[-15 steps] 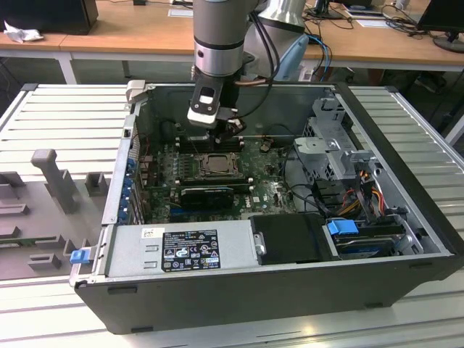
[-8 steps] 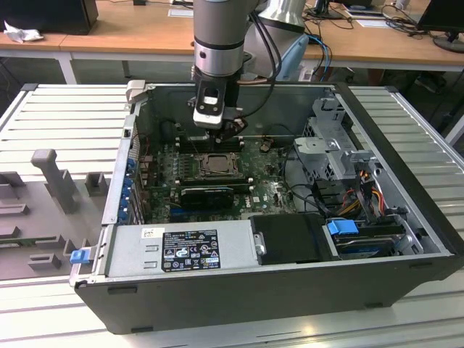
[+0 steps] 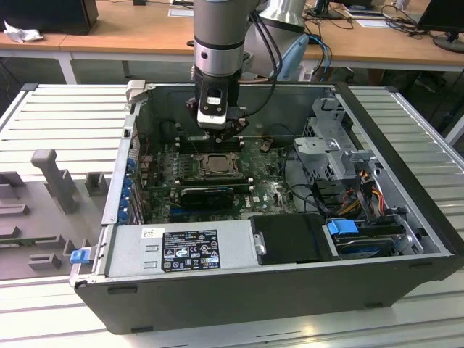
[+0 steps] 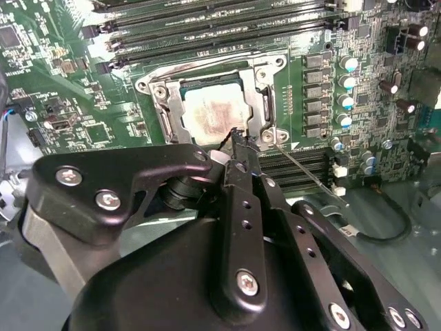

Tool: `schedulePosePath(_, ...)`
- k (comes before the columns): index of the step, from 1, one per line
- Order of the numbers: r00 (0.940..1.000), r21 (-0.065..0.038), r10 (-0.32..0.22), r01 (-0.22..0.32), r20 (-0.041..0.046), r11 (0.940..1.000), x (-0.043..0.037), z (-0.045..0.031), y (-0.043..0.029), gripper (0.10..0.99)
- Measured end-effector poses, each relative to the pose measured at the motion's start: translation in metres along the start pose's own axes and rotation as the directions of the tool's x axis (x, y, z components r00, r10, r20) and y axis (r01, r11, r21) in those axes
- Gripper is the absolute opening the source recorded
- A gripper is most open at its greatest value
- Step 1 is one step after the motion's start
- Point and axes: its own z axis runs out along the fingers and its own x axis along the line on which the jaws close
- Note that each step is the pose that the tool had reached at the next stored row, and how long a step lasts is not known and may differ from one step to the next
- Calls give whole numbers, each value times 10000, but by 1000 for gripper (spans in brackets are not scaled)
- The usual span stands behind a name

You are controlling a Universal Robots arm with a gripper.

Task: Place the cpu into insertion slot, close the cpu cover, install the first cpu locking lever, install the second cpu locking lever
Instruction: 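Install the first cpu locking lever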

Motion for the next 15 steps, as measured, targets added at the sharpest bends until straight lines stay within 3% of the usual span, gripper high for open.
schedulePosePath(15,9963,21,-856,856,-32,9963,0,0,0,106)
